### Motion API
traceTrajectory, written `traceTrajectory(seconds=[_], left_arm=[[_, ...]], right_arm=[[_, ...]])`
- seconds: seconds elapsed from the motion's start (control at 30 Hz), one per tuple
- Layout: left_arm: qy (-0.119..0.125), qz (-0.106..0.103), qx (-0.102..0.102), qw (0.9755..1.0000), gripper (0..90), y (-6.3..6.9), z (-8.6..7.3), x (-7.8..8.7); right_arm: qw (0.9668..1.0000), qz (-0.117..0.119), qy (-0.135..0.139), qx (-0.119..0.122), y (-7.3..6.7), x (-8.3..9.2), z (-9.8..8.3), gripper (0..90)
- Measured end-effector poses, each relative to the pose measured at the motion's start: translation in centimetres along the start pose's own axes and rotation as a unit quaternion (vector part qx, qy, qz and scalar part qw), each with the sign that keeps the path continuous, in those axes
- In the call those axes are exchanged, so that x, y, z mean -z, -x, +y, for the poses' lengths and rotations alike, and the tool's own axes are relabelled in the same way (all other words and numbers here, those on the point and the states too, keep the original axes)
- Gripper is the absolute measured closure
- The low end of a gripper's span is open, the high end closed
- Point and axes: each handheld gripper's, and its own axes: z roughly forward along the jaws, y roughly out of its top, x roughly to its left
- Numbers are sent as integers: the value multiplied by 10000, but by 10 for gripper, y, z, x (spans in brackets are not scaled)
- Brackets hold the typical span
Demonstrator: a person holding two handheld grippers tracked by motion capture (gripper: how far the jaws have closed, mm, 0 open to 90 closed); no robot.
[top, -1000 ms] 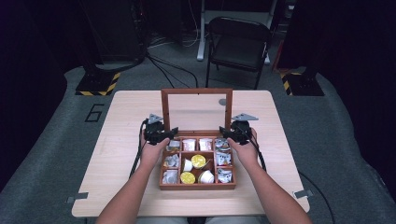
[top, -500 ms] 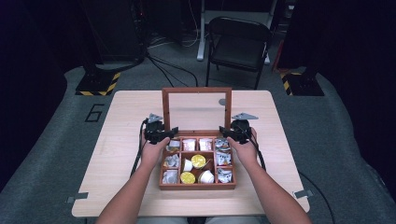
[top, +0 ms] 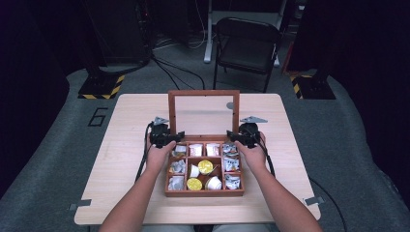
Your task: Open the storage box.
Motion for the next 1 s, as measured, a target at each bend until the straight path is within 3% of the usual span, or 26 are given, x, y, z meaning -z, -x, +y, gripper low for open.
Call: traceTrajectory(seconds=[0.63, 1.0], left_arm=[[-58, -142, 459, 9988, 356, -4, 1, -10], [-94, -158, 570, 9982, 346, -6, 0, -13]], right_arm=[[9998, 113, -83, -174, 4, -8, 0, 418], [9993, 148, -139, -305, 6, -11, -1, 405]])
